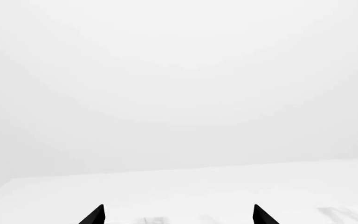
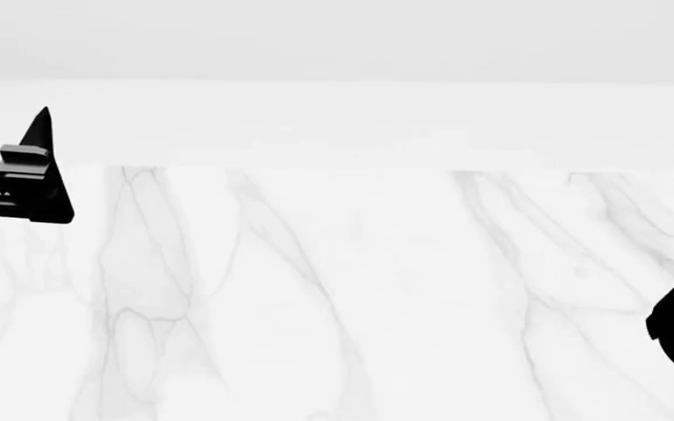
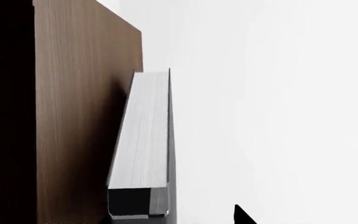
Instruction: Pick up the book on the left and place it on top of the shelf.
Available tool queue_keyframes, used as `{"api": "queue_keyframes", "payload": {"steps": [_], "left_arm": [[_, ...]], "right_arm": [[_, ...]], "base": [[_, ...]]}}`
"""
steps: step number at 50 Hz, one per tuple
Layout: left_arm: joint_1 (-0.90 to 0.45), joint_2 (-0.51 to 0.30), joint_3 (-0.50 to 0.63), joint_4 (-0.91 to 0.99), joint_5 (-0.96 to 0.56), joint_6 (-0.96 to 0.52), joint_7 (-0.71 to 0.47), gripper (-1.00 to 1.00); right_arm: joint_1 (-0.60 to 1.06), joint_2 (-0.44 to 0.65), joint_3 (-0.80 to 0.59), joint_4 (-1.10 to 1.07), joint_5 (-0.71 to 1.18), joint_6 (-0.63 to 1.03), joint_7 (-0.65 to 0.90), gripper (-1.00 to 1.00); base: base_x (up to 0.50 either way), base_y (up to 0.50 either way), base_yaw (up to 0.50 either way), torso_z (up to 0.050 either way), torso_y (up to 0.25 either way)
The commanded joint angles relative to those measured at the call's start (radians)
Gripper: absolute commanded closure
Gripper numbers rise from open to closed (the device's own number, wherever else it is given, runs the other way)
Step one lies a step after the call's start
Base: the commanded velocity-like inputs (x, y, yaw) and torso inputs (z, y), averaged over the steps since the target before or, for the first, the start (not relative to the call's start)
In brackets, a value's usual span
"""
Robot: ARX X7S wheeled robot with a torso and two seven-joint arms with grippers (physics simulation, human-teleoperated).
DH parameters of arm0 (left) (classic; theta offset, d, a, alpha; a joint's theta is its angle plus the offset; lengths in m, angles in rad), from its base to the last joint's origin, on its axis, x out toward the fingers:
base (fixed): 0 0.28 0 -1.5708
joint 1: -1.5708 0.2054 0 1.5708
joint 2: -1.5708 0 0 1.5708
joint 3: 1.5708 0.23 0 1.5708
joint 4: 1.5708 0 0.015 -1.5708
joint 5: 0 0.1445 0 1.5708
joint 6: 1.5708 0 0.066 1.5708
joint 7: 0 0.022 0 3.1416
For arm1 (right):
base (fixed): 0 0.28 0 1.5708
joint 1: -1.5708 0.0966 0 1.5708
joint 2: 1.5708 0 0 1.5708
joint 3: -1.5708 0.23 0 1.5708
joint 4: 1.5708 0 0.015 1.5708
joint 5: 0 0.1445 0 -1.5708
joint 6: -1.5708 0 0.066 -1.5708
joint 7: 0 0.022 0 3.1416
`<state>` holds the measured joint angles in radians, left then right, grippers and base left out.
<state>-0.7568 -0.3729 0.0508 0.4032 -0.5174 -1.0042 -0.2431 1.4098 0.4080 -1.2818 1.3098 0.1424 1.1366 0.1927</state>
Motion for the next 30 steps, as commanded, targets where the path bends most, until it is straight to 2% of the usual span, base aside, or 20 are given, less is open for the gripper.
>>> {"api": "queue_keyframes", "payload": {"steps": [1,21,30], "left_arm": [[0.001,0.0,0.004,-0.002,-0.002,0.003,-0.003,-1.0],[0.006,-0.001,0.008,-0.008,-0.005,0.016,-0.005,-1.0],[0.007,-0.002,0.008,-0.01,-0.007,0.019,-0.007,-1.0]], "right_arm": [[0.001,-0.01,0.003,-0.001,-0.145,-0.039,-0.037,-1.0],[0.093,-0.153,-0.044,-0.001,-0.147,-0.377,-0.056,-1.0],[0.097,-0.158,-0.057,-0.001,-0.146,-0.393,-0.056,-1.0]], "base": [[0.0,0.0,0.0,0.0,0.0],[0.0,0.0,0.0,0.0,0.0],[0.0,0.0,0.0,0.0,0.0]]}}
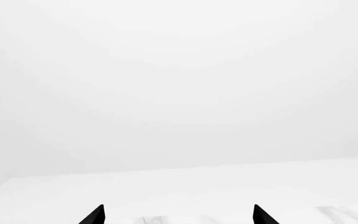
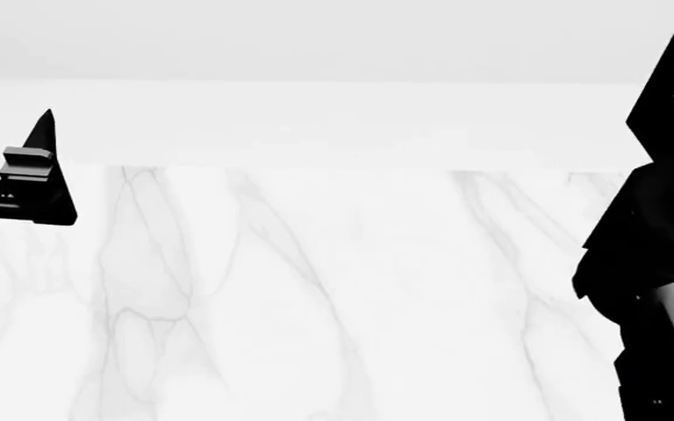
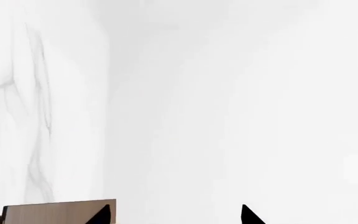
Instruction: Pick up the book on the left and place it on top of the shelf.
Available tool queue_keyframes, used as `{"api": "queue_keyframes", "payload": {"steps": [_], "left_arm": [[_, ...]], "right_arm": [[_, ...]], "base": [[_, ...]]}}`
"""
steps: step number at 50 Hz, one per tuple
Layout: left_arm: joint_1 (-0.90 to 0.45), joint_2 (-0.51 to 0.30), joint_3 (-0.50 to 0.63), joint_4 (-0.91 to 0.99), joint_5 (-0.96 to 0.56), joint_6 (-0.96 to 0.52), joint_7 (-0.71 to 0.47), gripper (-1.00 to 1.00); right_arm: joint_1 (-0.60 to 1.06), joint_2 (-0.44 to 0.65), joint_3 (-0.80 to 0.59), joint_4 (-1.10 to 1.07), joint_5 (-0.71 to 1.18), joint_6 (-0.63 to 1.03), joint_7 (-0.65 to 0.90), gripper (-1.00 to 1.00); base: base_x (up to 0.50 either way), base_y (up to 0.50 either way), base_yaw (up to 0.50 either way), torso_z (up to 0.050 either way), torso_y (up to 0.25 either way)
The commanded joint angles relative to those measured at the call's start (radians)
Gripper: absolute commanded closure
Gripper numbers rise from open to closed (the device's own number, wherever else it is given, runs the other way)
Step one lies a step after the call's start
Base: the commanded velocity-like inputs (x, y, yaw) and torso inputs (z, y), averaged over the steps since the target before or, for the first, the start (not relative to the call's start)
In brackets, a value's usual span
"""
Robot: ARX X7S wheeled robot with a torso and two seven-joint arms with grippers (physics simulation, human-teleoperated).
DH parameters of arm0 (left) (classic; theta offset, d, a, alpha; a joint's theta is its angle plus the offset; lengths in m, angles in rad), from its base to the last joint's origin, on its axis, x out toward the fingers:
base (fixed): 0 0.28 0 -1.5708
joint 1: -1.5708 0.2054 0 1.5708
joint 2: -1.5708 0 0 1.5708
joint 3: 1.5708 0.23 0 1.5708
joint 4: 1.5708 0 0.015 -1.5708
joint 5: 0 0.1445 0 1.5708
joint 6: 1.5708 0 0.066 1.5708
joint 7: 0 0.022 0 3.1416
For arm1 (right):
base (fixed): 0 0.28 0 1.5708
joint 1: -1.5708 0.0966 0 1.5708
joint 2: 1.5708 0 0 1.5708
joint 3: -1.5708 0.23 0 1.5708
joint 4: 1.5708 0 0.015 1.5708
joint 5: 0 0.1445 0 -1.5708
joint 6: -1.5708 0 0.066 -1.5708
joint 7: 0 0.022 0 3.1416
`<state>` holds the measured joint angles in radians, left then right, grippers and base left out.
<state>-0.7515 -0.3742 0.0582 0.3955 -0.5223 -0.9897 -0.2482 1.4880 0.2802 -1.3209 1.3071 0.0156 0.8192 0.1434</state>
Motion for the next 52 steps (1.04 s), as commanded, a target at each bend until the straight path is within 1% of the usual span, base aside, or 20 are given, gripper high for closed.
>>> {"api": "queue_keyframes", "payload": {"steps": [1,11,15,17,18,21,23,25,26,28,30,34,37,41,45,46,49,52], "left_arm": [[0.002,-0.001,0.001,-0.003,-0.002,0.006,-0.002,-1.0],[-0.001,-0.003,0.003,-0.001,-0.006,0.004,-0.005,-1.0],[-0.001,-0.004,0.002,0.001,-0.008,0.003,-0.007,-1.0],[0.0,-0.005,0.002,0.002,-0.008,0.003,-0.007,-1.0],[0.0,-0.005,0.002,0.002,-0.009,0.004,-0.007,-1.0],[0.0,-0.004,0.002,0.001,-0.009,0.006,-0.008,-1.0],[-0.001,-0.004,0.002,0.002,-0.01,0.007,-0.008,-1.0],[0.0,-0.004,0.004,0.001,-0.009,0.008,-0.009,-1.0],[0.0,-0.004,0.004,0.002,-0.01,0.008,-0.009,-1.0],[-0.001,-0.005,0.005,0.003,-0.011,0.007,-0.009,-1.0],[-0.002,-0.005,0.006,0.002,-0.011,0.008,-0.01,-1.0],[-0.002,-0.003,0.01,-0.005,-0.009,0.017,-0.009,-1.0],[0.003,-0.004,0.012,-0.007,-0.007,0.025,-0.007,-1.0],[0.0,-0.004,0.012,-0.008,-0.009,0.023,-0.009,-1.0],[0.002,-0.005,0.011,-0.009,-0.009,0.026,-0.008,-1.0],[0.003,-0.006,0.012,-0.01,-0.008,0.029,-0.008,-1.0],[0.002,-0.006,0.012,-0.011,-0.009,0.03,-0.009,-1.0],[0.002,-0.006,0.014,-0.011,-0.009,0.031,-0.01,-1.0]], "right_arm": [[0.018,-0.03,-0.018,0.002,-0.018,-0.075,-0.006,-1.0],[0.015,-0.029,-0.019,0.002,-0.016,-0.078,-0.001,-1.0],[0.016,-0.03,-0.006,0.002,-0.01,-0.096,0.003,-1.0],[0.02,-0.029,0.026,0.002,0.002,-0.128,0.032,-1.0],[0.031,-0.032,0.092,0.002,0.038,-0.176,0.063,-1.0],[0.037,-0.037,0.232,0.002,0.088,-0.253,0.073,-1.0],[0.034,-0.041,0.343,0.001,0.128,-0.324,0.055,-1.0],[0.031,-0.043,0.448,0.002,0.157,-0.359,0.038,-1.0],[0.026,-0.043,0.483,0.002,0.159,-0.384,0.021,-1.0],[0.022,-0.044,0.59,0.001,0.206,-0.423,-0.059,-1.0],[0.013,-0.046,0.663,0.001,0.226,-0.465,-0.131,-1.0],[0.006,-0.05,0.766,0.001,0.246,-0.494,-0.236,-1.0],[0.004,-0.055,0.826,0.001,0.259,-0.479,-0.285,-1.0],[-0.008,-0.062,0.856,0.001,0.229,-0.491,-0.293,-1.0],[-0.018,-0.066,0.894,0.0,0.229,-0.531,-0.345,-1.0],[-0.022,-0.067,0.906,-0.002,0.242,-0.548,-0.38,-1.0],[-0.027,-0.068,0.923,-0.011,0.257,-0.542,-0.406,-1.0],[-0.069,-0.057,0.926,-0.103,0.266,-0.504,-0.402,-1.0]], "base": [[0.0,0.0,0.0,0.0,0.0],[0.0,0.0,0.0,0.0,0.0],[0.0,0.0,0.0,0.0,0.0],[0.0,0.0,0.0,0.0,0.0],[0.0,0.0,0.0,0.0,0.0],[0.0,0.0,0.0,0.0,0.0],[0.0,0.0,0.0,0.0,0.0],[0.0,0.0,0.0,0.0,0.0],[0.0,0.0,0.0,0.0,0.0],[0.0,0.0,0.0,0.0,0.0],[0.0,0.0,0.0,0.0,0.0],[0.0,0.0,0.0,0.0,0.0],[0.0,0.0,0.0,0.0,0.0],[0.0,0.0,0.0,0.0,0.0],[0.0,0.0,0.0,0.0,0.0],[0.0,0.0,0.0,0.0,0.0],[0.0,0.0,0.0,0.0,0.0],[0.0,0.0,0.0,0.0,0.0]]}}
